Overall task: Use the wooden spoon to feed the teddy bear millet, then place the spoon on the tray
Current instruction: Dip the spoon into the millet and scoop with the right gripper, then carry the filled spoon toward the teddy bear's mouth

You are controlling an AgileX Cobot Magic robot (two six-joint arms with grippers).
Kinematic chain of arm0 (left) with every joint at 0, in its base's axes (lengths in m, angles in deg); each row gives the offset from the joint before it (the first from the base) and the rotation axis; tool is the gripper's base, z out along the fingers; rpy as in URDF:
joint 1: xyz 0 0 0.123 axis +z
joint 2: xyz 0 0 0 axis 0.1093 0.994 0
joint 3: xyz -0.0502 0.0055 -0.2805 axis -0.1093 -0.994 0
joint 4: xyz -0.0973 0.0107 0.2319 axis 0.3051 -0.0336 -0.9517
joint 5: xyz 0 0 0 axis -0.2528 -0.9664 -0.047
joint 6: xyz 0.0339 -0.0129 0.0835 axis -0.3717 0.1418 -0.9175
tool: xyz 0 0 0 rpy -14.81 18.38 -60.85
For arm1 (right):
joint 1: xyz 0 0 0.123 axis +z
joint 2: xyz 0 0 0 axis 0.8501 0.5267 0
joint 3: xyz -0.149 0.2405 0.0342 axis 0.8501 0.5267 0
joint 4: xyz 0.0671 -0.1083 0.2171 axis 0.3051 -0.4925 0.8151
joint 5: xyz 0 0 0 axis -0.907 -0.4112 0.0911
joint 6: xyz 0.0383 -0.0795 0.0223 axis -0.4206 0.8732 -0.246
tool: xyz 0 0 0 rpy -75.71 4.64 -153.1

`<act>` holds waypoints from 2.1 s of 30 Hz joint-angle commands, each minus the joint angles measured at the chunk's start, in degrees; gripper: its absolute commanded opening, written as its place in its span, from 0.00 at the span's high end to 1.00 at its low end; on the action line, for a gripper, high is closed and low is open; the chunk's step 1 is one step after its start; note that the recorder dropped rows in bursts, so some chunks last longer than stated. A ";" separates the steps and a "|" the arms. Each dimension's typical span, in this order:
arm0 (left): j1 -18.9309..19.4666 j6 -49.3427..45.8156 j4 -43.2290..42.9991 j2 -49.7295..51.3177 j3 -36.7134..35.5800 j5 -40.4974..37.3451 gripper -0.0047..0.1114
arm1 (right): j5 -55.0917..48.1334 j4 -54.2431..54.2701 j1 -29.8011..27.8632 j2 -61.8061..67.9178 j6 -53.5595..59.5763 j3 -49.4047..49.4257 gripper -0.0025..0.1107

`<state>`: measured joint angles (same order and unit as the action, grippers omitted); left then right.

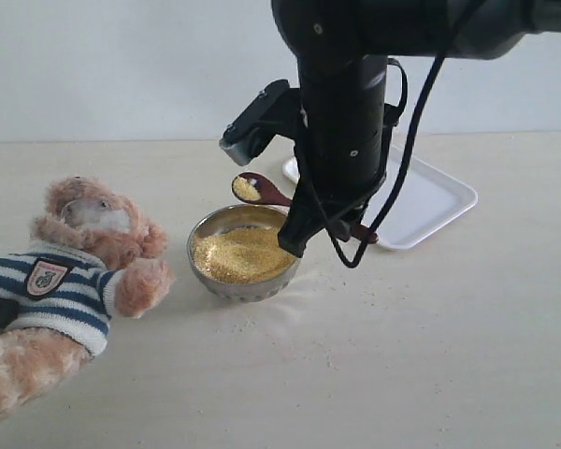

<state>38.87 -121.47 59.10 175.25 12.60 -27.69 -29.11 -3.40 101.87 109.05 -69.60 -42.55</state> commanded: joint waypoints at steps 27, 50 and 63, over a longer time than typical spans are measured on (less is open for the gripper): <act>0.31 -0.44 0.60 -0.53 -0.24 -1.31 0.90 | -0.22 21.03 -0.83 -16.21 5.46 20.97 0.88; 0.31 -0.44 0.60 -0.53 -0.24 -1.31 0.90 | -0.22 3.12 11.10 -3.63 5.21 -3.63 0.88; 0.31 -0.44 0.60 -0.53 -0.24 -1.31 0.90 | -0.22 -6.22 13.74 6.63 4.88 -12.34 0.88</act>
<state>38.87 -121.47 59.10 175.25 12.60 -27.69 -29.29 -8.21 115.06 115.64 -64.69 -54.44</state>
